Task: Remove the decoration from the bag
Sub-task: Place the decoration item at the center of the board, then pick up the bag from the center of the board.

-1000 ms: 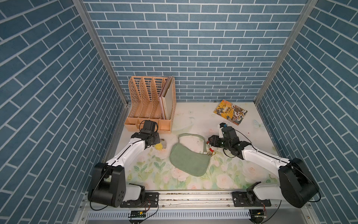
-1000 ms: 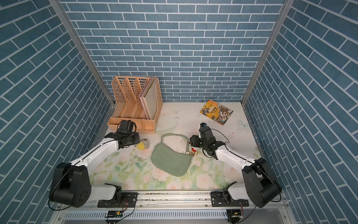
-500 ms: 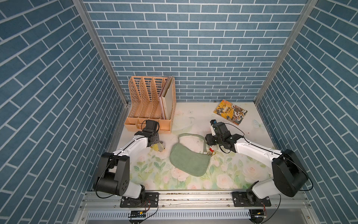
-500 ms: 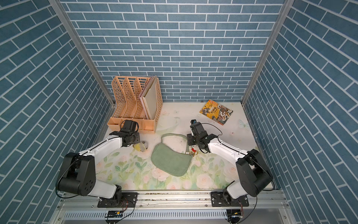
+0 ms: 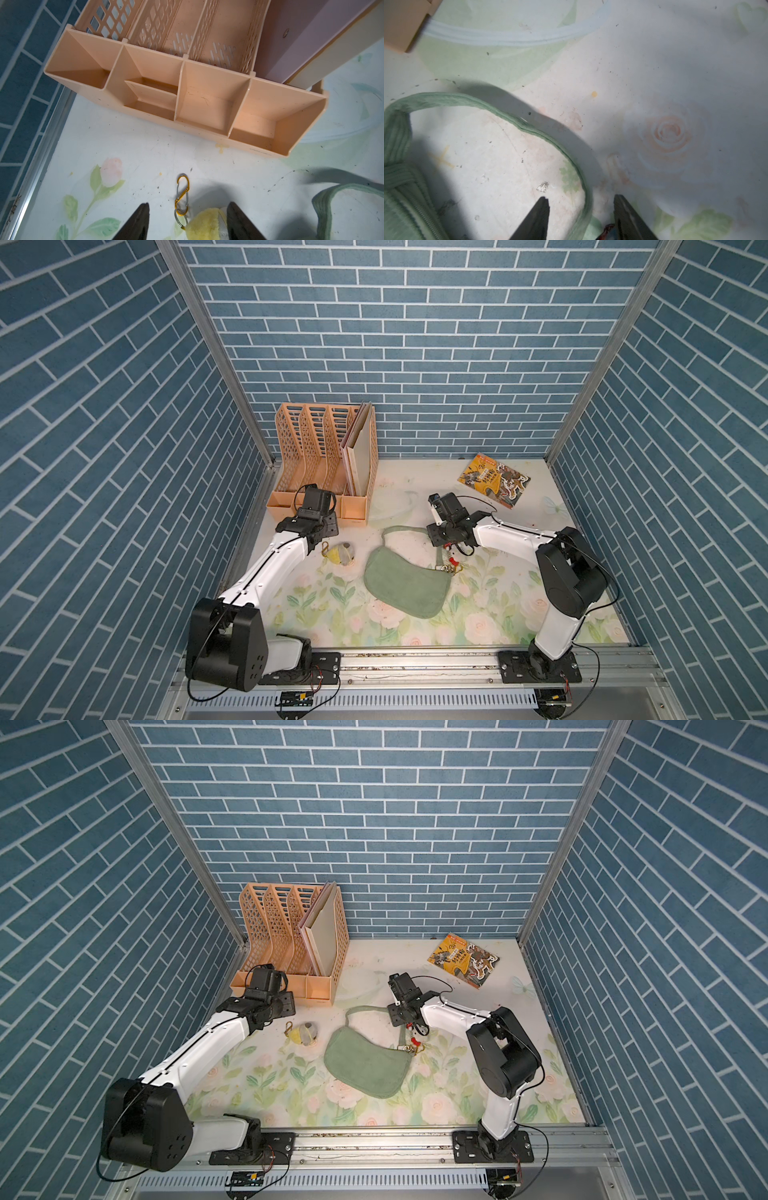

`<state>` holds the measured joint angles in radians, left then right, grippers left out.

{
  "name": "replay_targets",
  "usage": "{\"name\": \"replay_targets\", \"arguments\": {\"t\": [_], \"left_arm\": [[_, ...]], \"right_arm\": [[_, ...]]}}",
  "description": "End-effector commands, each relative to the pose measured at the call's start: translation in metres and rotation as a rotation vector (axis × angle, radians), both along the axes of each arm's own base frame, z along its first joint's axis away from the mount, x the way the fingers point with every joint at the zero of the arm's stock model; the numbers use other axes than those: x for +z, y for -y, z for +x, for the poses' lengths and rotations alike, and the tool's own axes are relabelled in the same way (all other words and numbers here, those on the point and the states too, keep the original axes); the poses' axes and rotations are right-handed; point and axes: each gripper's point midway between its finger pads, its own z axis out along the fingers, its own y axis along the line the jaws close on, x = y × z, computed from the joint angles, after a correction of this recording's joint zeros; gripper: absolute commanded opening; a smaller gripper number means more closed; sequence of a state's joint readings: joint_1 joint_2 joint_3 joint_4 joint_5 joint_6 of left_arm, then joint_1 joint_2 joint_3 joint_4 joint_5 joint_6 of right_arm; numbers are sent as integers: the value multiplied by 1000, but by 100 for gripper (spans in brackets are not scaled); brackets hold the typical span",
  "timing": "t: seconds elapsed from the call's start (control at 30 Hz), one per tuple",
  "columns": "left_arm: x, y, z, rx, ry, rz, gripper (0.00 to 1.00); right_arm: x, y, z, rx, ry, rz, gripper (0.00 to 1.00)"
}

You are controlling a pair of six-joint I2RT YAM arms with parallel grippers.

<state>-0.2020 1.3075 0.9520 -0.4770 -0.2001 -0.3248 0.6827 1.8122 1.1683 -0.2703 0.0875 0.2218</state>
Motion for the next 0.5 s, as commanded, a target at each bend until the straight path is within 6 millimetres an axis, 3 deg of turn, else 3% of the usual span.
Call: {"name": "replay_targets", "arguments": {"t": [0.0, 0.17, 0.3, 0.47], "left_arm": [[25, 20, -3, -84, 42, -25, 63], [52, 113, -19, -400, 150, -171, 64], [56, 163, -38, -571, 203, -274, 63], [55, 216, -62, -728, 269, -325, 67]], "right_arm": [[-12, -1, 1, 46, -27, -61, 54], [-28, -3, 1, 52, -60, -75, 52], [-35, -5, 6, 48, -68, -76, 45], [-44, -6, 8, 35, -75, -70, 17]]}}
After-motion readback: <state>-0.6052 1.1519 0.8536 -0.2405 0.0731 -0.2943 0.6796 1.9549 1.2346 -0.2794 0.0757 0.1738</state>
